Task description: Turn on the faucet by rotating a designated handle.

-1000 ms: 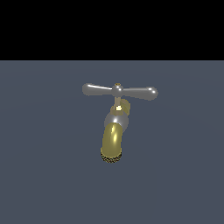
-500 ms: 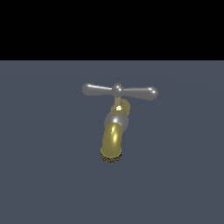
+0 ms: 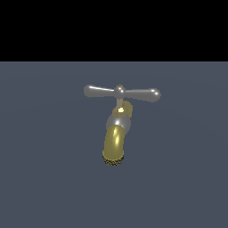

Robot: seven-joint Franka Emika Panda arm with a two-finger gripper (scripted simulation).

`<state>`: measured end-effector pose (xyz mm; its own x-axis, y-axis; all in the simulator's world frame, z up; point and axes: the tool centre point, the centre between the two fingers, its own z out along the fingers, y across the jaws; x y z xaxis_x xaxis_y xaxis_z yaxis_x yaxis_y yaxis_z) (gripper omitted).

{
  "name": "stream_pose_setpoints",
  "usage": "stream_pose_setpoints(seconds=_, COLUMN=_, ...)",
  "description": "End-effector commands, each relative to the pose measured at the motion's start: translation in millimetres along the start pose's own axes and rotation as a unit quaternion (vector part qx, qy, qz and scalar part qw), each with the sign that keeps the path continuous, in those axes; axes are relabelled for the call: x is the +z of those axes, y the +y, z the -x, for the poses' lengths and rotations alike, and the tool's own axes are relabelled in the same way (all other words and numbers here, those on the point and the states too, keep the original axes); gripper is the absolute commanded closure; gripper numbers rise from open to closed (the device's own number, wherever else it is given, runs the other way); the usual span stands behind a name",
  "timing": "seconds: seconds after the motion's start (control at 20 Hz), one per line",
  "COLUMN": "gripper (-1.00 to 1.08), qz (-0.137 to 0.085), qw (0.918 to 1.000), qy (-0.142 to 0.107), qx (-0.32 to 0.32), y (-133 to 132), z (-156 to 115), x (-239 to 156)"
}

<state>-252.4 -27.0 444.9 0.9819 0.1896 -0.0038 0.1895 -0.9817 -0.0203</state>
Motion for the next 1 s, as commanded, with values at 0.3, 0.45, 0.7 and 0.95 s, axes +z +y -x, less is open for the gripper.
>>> stream_pose_setpoints(seconds=0.3, gripper=1.08, qz=0.002, qw=0.995, qy=-0.001, qx=-0.1, y=26, z=-7, x=42)
stream_pose_setpoints(seconds=0.45, gripper=1.08, qz=0.002, qw=0.9907, qy=-0.001, qx=-0.136, y=35, z=-11, x=57)
stream_pose_setpoints(seconds=0.7, gripper=1.08, qz=0.004, qw=0.9806, qy=-0.002, qx=-0.196, y=49, z=-19, x=82)
stream_pose_setpoints(seconds=0.95, gripper=1.08, qz=0.005, qw=0.967, qy=-0.003, qx=-0.255, y=63, z=-29, x=107)
